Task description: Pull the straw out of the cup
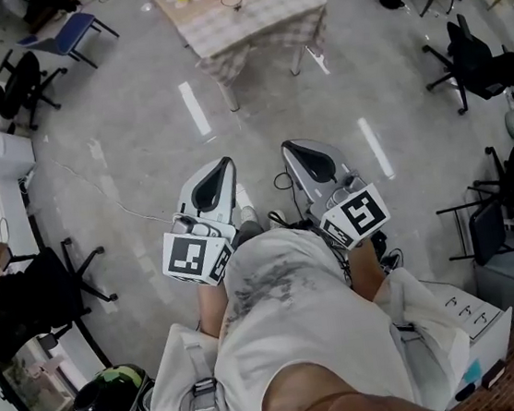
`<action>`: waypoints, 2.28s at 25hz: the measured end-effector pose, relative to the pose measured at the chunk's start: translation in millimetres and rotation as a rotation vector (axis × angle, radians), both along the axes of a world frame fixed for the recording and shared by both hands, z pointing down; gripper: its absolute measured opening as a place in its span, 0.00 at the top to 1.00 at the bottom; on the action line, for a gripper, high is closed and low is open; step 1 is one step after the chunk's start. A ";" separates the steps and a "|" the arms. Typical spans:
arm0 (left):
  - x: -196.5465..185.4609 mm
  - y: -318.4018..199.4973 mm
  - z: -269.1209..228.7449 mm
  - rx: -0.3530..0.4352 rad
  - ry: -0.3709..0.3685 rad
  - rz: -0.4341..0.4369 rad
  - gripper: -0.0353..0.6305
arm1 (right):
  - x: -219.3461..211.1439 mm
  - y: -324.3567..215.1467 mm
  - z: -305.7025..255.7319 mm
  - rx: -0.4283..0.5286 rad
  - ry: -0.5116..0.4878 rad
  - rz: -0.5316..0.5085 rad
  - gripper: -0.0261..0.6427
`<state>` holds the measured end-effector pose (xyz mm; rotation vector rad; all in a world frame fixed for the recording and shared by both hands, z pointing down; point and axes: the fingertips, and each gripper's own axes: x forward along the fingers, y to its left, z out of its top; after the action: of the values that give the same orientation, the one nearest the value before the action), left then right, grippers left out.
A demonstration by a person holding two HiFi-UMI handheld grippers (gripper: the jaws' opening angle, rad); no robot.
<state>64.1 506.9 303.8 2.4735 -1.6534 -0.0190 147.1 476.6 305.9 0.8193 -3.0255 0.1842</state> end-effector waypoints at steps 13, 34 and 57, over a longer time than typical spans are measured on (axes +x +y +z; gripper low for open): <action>-39.7 -54.3 11.2 -0.002 0.010 0.021 0.94 | -42.8 -51.2 12.1 -0.004 0.022 0.017 0.95; -131.6 -149.8 17.7 -0.009 0.046 0.110 0.94 | -132.5 -140.1 20.9 -0.018 0.077 0.107 0.95; -153.4 -270.3 31.5 -0.054 0.052 0.100 0.94 | -155.2 -264.4 33.8 -0.053 0.084 0.102 0.95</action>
<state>-89.3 236.6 335.2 2.4898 -1.4890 -0.0256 -8.1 212.2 339.6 0.9527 -2.8901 0.2234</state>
